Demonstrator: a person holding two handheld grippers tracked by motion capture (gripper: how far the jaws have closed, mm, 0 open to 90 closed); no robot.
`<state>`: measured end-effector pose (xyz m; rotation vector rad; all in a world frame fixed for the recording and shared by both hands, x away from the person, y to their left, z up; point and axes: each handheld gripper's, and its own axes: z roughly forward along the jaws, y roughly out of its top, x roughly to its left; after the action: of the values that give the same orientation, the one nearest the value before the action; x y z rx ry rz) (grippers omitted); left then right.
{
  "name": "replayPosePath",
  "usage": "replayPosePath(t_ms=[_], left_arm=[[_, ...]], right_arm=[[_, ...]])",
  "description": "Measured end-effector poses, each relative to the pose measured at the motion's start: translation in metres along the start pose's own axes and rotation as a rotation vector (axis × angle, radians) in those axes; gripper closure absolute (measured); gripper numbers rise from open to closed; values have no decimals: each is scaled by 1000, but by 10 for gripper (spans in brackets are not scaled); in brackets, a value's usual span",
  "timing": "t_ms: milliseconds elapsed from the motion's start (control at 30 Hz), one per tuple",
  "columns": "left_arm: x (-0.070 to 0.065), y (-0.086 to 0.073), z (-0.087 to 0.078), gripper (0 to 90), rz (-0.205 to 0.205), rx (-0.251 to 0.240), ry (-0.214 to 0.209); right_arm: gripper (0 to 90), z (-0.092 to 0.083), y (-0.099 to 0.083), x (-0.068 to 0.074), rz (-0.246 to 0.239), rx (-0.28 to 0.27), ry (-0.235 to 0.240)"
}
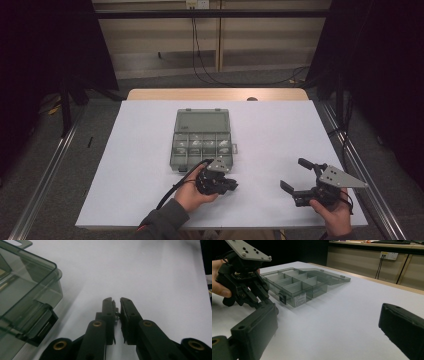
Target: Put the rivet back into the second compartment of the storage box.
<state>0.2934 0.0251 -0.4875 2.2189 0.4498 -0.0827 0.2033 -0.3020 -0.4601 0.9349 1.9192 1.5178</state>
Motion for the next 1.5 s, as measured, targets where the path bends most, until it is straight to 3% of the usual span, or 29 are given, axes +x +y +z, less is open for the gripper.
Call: replayPosePath(t_ms=[800,1300,1500], left_arm=[[12,4,-28,835,-52,-73,20],[31,11,-63,835,-116,-153,74],[35,10,-70,835,-121,-147,94]], right_arm=[[17,0,0,0,-1,1,-1],[17,0,0,0,-3,1,-2],[17,0,0,0,-4,2,-2]])
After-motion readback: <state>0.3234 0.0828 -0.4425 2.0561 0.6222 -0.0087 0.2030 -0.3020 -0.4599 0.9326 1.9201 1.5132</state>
